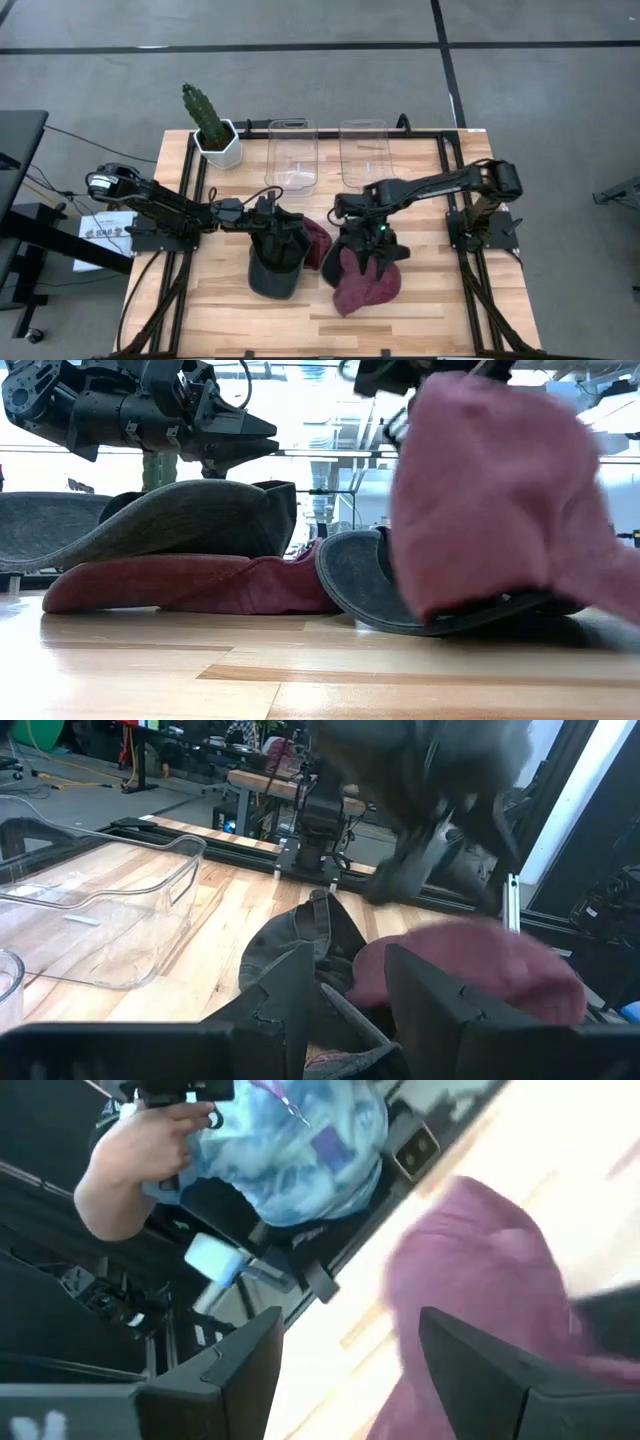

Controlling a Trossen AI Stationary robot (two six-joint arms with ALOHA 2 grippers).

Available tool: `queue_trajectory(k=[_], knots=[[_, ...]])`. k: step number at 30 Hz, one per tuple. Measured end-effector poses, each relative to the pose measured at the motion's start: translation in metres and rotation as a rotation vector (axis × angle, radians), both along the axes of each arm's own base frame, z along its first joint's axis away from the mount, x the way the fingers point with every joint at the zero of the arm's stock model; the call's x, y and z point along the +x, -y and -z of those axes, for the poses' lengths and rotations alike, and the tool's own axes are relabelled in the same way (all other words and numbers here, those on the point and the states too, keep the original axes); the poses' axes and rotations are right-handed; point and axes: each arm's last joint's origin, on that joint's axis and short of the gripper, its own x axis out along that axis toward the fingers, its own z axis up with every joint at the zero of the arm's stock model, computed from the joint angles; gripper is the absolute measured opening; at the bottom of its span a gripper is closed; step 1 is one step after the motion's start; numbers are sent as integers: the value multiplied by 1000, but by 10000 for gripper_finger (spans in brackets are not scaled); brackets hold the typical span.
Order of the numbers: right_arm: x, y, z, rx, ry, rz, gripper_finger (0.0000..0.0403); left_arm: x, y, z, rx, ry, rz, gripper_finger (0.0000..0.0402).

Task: Pick & Place hat
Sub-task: Put the right red cap into the right transparent bin

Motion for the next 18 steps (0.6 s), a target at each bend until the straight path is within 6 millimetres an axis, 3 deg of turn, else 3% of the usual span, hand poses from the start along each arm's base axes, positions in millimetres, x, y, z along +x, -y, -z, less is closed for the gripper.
queue_trajectory(k=[7,13,18], knots=[[-13,2,-40,-86,211,33,226,0,0,0,-6,0,0,122],[-23,8,-55,-173,244,93,226,-1,6,1,-63,-11,85,122],[-22,8,-58,-129,278,81,226,-2,16,1,-63,-13,139,122]])
